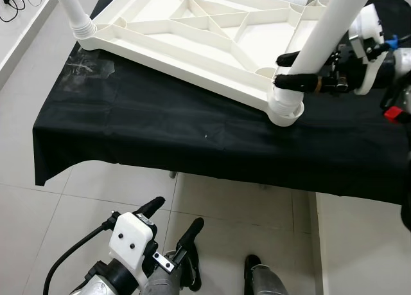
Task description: Building children table
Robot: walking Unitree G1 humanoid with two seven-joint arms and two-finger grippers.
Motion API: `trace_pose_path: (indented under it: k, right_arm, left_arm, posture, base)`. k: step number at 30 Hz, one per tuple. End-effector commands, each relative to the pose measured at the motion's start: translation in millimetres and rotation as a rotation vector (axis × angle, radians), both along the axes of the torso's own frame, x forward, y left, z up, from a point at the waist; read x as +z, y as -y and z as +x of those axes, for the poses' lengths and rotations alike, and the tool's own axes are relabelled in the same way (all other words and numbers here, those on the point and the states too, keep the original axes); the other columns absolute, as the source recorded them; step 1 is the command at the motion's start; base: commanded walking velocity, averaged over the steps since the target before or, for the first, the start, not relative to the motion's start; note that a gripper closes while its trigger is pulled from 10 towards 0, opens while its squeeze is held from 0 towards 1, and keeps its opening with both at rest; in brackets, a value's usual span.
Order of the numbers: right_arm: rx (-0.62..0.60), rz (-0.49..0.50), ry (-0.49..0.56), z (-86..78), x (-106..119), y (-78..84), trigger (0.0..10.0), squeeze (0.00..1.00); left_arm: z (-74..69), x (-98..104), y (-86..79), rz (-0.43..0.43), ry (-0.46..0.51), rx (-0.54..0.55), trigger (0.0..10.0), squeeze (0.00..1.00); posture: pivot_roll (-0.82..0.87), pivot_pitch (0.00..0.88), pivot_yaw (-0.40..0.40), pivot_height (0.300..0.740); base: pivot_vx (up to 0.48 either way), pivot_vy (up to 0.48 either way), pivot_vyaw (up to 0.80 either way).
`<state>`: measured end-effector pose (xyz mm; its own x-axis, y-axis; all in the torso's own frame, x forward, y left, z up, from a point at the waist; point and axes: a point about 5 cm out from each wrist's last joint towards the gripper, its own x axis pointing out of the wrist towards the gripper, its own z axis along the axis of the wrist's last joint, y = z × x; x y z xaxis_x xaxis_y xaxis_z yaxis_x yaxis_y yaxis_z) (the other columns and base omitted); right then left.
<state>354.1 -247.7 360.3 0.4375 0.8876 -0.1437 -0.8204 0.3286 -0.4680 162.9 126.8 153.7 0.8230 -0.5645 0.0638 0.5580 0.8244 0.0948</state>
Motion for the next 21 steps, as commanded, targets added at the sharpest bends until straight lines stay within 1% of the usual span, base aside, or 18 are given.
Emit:
trace_pose_path:
  k: [1, 5, 11, 15, 21]
  right_arm:
    - [-0.032, -0.027, -0.043, -0.2, -8, 8.2, 10.0, 0.0]
    - [-0.022, -0.012, -0.047, -3.6, -6, 13.3, 10.0, 0.0]
    - [0.015, -0.011, -0.06, -6.9, -9, 14.8, 10.0, 0.0]
    - [0.037, -0.017, -0.086, -4.4, -18, 9.7, 10.0, 0.0]
    - [0.022, -0.007, -0.094, 1.7, -28, 2.0, 10.0, 0.0]
  left_arm:
    - [-2.7, -5, -1.0, 0.018, -0.028, 0.004, 10.0, 0.0]
    - [-2.5, -5, -0.7, 0.017, -0.026, 0.006, 10.0, 0.0]
    - [-1.9, -5, -1.1, 0.018, -0.025, 0.007, 10.0, 0.0]
    - [-1.2, -5, -1.0, 0.017, -0.024, 0.003, 10.0, 0.0]
    - [-0.8, -5, 0.0, 0.019, -0.021, 0.002, 10.0, 0.0]
  posture:
    - [0.08, 0.421, 0.053, 0.74]
    - [0.08, 0.421, 0.053, 0.74]
    - [0.08, 0.421, 0.054, 0.74]
    - [0.08, 0.418, 0.057, 0.74]
    - [0.08, 0.411, 0.053, 0.74]
  base:
    - [0.0, 0.0, 0.0]
    - [0.0, 0.0, 0.0]
    - [0.0, 0.0, 0.0]
    - [0.0, 0.0, 0.0]
    - [0.0, 0.0, 0.0]
